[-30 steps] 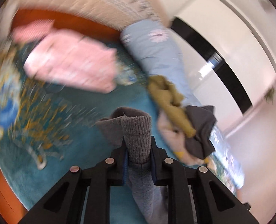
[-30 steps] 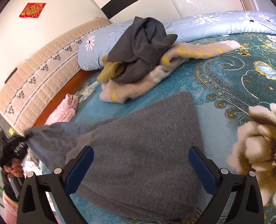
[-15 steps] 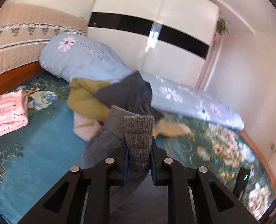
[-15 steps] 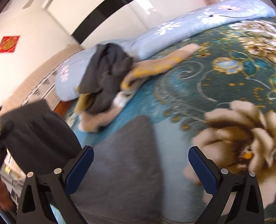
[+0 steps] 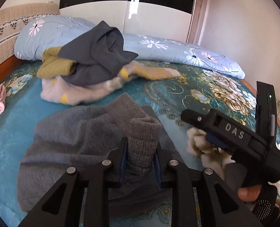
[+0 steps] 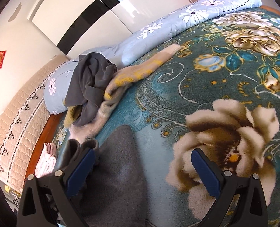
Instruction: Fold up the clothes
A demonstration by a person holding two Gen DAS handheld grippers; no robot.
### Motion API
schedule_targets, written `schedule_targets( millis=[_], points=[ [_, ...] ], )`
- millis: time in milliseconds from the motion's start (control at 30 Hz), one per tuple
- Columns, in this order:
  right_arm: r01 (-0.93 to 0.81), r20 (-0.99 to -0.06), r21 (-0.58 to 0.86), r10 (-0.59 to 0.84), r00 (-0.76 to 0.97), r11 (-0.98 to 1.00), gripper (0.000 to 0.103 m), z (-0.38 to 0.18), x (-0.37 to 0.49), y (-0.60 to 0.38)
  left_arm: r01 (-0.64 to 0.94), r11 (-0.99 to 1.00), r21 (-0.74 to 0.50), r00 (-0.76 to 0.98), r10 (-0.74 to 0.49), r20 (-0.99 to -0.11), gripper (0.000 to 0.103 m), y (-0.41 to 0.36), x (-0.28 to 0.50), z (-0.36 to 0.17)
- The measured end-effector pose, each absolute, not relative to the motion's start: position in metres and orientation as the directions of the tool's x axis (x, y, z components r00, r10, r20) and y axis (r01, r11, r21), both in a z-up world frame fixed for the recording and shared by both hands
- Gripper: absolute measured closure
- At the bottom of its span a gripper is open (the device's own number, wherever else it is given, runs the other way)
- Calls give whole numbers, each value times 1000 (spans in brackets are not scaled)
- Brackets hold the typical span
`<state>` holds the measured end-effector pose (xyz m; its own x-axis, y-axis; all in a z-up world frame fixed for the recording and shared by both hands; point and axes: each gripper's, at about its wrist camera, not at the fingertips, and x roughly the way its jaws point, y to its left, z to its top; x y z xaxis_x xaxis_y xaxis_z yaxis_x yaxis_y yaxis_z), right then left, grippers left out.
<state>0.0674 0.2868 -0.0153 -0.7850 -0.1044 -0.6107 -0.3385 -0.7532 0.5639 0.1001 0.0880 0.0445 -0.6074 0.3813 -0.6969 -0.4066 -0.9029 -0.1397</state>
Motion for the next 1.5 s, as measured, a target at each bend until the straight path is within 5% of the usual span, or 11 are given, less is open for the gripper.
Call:
schedule_targets(
  millis=[67,267,467,767,1033,1133,1500],
  points=[
    [-346,-608,572,-102,-787,-744,0,-16,69,289,-417,-892,-172,-587,409,-698,63,86,101,48],
    [-323,-568,630,-135,-812,-707,0,-12,73,299,-400,-876,-271,-612,475,-633,53,51,115,72],
    [-70,-376,762,-353,-857,-644,0,4,71,290,-179,-921,-347,-722,362,-589,47,-35,111,75],
    [96,-417,766,-605,-678,-636,0,-14,42,238,16,-889,-457,-725,304,-618,46,-117,115,42],
    [-19,-510,770,-599,-617,-637,1,-36,29,238,0,-867,-498,-653,377,-657,46,-113,107,13],
    [-55,-545,758,-585,-601,-650,11,-43,22,238,-9,-866,-499,-639,389,-664,46,-113,108,7],
    [-5,-535,763,-627,-566,-646,16,-50,-3,223,-50,-875,-481,-657,392,-644,46,-113,110,16]
  ],
)
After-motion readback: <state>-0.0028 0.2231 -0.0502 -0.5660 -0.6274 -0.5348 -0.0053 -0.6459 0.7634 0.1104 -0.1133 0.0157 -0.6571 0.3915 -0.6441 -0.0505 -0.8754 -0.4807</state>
